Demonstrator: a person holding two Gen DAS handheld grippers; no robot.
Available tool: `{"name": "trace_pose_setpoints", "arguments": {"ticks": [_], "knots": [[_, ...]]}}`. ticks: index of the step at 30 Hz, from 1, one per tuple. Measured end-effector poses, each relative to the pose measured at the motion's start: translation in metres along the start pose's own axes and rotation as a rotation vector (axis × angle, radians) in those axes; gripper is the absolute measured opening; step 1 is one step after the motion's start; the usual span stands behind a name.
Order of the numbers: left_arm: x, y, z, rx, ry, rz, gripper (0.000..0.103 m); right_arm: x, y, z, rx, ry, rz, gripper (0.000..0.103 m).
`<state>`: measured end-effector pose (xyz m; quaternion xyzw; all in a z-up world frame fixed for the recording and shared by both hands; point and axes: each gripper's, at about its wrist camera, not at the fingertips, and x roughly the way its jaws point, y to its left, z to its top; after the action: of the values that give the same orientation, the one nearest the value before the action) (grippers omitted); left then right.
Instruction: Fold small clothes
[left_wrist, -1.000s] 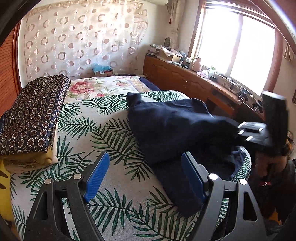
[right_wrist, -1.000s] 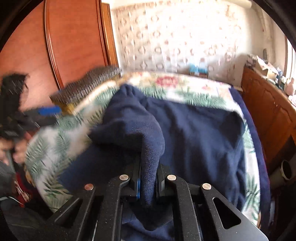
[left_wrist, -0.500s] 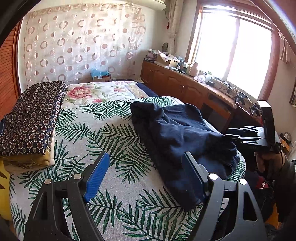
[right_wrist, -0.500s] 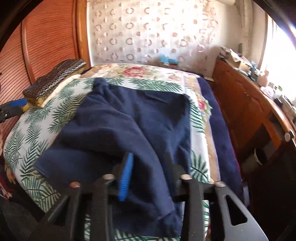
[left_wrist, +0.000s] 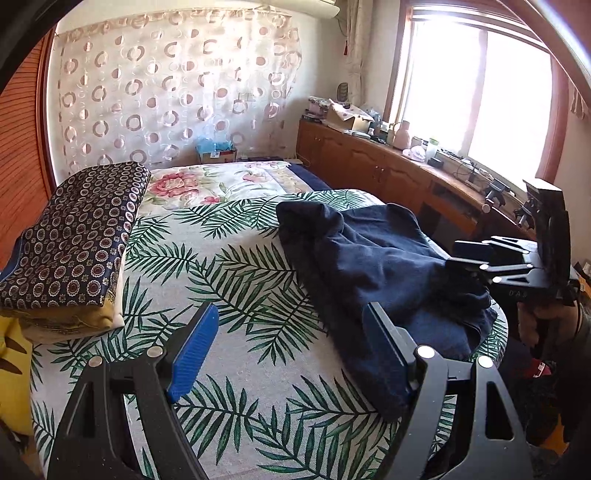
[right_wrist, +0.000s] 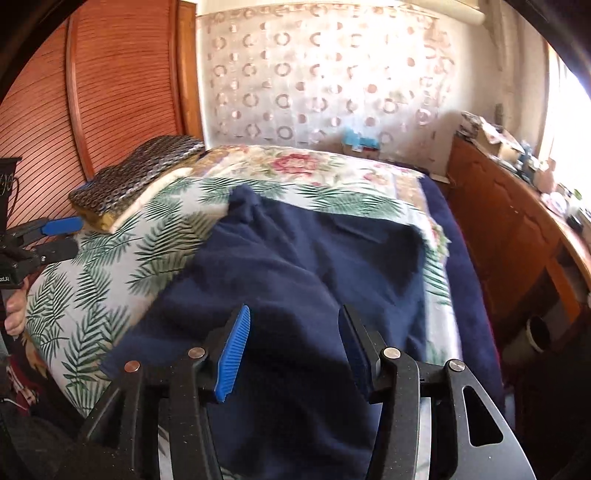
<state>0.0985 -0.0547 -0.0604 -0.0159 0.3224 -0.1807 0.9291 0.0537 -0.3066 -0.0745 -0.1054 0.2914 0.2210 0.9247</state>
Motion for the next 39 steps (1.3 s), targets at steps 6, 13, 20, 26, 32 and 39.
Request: {"name": "trace_pose_setpoints", "arguments": {"ticks": [6, 13, 20, 26, 32, 39], "knots": [[0.0, 0.005, -0.003, -0.012, 0.005, 0.009, 0.081, 0.039, 0.028, 0.012, -0.054, 0.033, 0.083, 0.052], [0.003, 0.011, -0.005, -0.032, 0.012, 0.011, 0.081, 0.087, 0.061, 0.024, -0.126, 0.108, 0.166, 0.052], [0.003, 0.011, -0.005, -0.028, 0.016, 0.005, 0.081, 0.117, 0.071, 0.03, -0.203, 0.189, 0.178, 0.047], [0.003, 0.011, -0.007, -0.027, 0.02, -0.003, 0.081, 0.114, 0.049, 0.048, -0.209, 0.147, 0.126, 0.007], [0.005, 0.01, -0.008, -0.023, 0.024, -0.013, 0.081, 0.093, -0.005, 0.096, -0.161, 0.029, -0.027, 0.006], [0.007, 0.007, -0.01, -0.018, 0.032, -0.022, 0.081, 0.126, -0.07, 0.141, -0.057, 0.046, -0.211, 0.006]]}}
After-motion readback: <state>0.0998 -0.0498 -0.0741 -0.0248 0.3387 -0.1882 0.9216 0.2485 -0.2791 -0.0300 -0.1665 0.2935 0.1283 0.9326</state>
